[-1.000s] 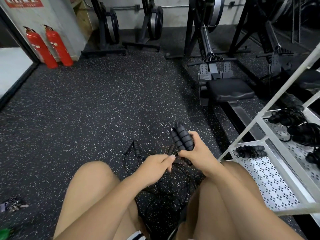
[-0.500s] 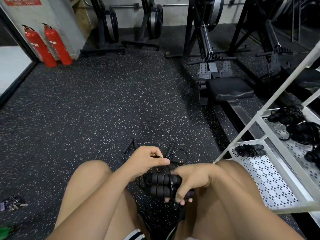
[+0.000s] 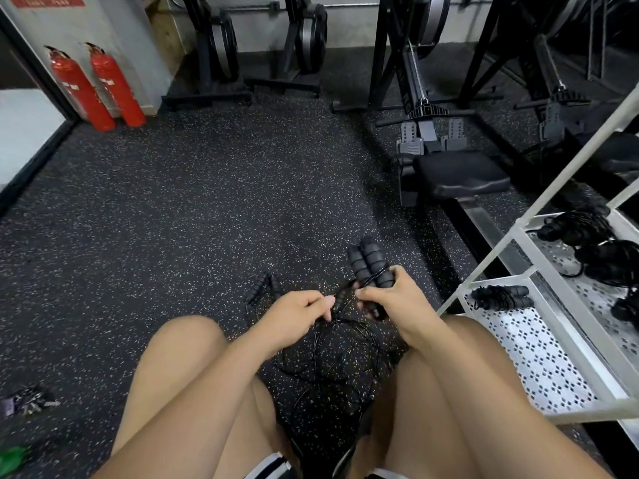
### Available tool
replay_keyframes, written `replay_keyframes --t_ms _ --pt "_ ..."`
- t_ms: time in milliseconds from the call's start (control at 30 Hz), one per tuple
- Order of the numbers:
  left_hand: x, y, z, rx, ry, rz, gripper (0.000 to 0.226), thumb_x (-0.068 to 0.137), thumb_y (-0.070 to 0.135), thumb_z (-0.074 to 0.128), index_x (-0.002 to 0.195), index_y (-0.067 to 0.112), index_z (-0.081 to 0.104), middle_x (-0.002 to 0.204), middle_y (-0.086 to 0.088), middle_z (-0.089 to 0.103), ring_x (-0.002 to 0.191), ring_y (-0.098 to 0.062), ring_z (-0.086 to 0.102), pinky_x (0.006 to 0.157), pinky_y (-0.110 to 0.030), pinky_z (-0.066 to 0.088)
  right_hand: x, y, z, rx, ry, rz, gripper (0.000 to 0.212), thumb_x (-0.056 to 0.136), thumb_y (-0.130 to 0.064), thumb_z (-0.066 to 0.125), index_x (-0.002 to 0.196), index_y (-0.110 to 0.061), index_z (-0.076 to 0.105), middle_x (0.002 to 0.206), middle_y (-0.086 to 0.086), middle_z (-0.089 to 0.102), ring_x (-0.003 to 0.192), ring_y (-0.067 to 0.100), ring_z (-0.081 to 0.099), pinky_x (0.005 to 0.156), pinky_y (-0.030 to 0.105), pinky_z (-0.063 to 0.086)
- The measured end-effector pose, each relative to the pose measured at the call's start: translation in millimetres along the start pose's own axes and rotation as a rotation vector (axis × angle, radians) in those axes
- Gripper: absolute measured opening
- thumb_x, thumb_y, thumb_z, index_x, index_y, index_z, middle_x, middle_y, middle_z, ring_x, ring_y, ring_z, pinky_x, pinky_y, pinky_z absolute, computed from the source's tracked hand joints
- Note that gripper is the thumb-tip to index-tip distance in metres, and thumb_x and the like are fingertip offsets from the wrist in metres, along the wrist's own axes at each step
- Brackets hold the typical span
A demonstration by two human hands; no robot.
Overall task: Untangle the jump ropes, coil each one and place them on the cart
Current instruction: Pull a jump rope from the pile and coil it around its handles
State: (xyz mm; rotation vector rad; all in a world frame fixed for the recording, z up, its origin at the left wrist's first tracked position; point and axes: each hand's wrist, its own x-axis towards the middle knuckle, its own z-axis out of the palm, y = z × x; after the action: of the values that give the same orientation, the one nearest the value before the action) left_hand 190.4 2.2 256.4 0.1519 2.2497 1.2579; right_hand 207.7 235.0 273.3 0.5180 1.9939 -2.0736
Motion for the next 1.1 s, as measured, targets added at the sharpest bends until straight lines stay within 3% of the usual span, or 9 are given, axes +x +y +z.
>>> replay_keyframes --t_ms 133,300,400,533,633,767,833,900,1100 --pt "-5.6 5.8 0.2 -0.021 -0.008 0.048 0.036 0.103 0.057 0.063 0.088 0.027 0.077 0.058 0.008 0.045 0.051 -0.01 0.037 0.057 -0.031 0.03 4.6 7.8 -3.6 -0.459 0.101 0.032 0.056 0.082 -0.009 0.085 0.119 -0.017 0.044 0.094 0.012 0.075 0.06 0.021 0.071 0.057 0.04 0.06" --pt "-7.8 7.2 -6.0 -0.001 0.056 0.116 0.031 0.1 0.047 0.072 0.081 0.024 0.077 0.051 0.014 0.046 0.048 -0.005 0.036 0.059 -0.032 0.028 0.3 16.8 4.0 -0.569 -0.305 0.211 0.052 0.082 0.005 0.086 0.114 -0.016 0.05 0.104 0.016 0.076 0.067 0.025 0.076 0.053 0.035 0.059" --pt "-4.2 0.2 -11.5 -0.025 0.11 0.104 0.031 0.091 0.052 0.082 0.077 0.025 0.075 0.064 0.014 0.066 0.066 -0.003 0.056 0.071 -0.033 0.044 -5.4 17.5 3.4 -0.632 -0.586 0.296 0.047 0.082 0.006 0.087 0.115 -0.014 0.059 0.096 0.008 0.08 0.072 0.025 0.076 0.056 0.035 0.06" --pt "-4.7 1.9 -14.3 -0.009 0.092 0.083 0.029 0.083 0.05 0.089 0.08 0.025 0.074 0.087 0.021 0.078 0.098 0.004 0.066 0.086 -0.028 0.046 -16.8 9.3 -0.4 -0.475 -0.935 0.333 0.045 0.087 0.0 0.086 0.125 -0.012 0.064 0.11 0.015 0.076 0.079 0.023 0.072 0.055 0.025 0.054" --pt "-6.9 9.2 -12.7 -0.336 -0.025 0.062 0.023 0.094 0.037 0.081 0.086 0.018 0.072 0.08 0.014 0.073 0.076 -0.004 0.063 0.074 -0.028 0.046 -21.8 -2.2 -5.3 -0.172 -1.039 0.207 0.052 0.093 0.009 0.075 0.139 -0.006 0.056 0.119 0.025 0.069 0.076 0.021 0.069 0.054 0.023 0.053" --pt "-2.6 10.8 -6.6 -0.379 0.063 -0.005 0.017 0.11 0.008 0.057 0.103 0.013 0.071 0.067 0.009 0.067 0.062 -0.007 0.06 0.062 -0.025 0.045 -17.7 -8.2 -2.7 0.131 -0.837 0.049 0.061 0.095 0.007 0.07 0.152 -0.007 0.052 0.123 0.024 0.067 0.076 0.017 0.065 0.055 0.023 0.053" --pt "-0.7 7.7 -1.7 -0.336 0.062 -0.037 0.022 0.114 0.031 0.054 0.112 0.017 0.07 0.058 0.011 0.045 0.05 -0.007 0.038 0.051 -0.025 0.03 -13.2 -7.0 2.3 0.245 -0.654 0.025 0.06 0.093 0.002 0.075 0.149 -0.004 0.054 0.125 0.023 0.068 0.076 0.018 0.064 0.054 0.024 0.051" --pt "0.0 7.0 1.6 -0.256 0.03 -0.028 0.036 0.11 0.05 0.053 0.099 0.021 0.072 0.059 0.013 0.038 0.051 -0.007 0.032 0.05 -0.027 0.026 -8.1 -5.6 5.0 0.326 -0.441 0.03 0.062 0.09 0.0 0.081 0.145 -0.001 0.054 0.126 0.026 0.071 0.076 0.02 0.065 0.054 0.026 0.05" --pt "-4.3 6.7 1.1 0.048 0.055 0.025 0.035 0.106 0.052 0.06 0.085 0.028 0.076 0.048 0.019 0.045 0.046 0.0 0.036 0.057 -0.032 0.03 5.1 7.6 -3.3 -0.172 0.083 -0.032 0.056 0.086 -0.005 0.088 0.122 -0.017 0.047 0.106 0.023 0.078 0.07 0.024 0.073 0.057 0.038 0.056"
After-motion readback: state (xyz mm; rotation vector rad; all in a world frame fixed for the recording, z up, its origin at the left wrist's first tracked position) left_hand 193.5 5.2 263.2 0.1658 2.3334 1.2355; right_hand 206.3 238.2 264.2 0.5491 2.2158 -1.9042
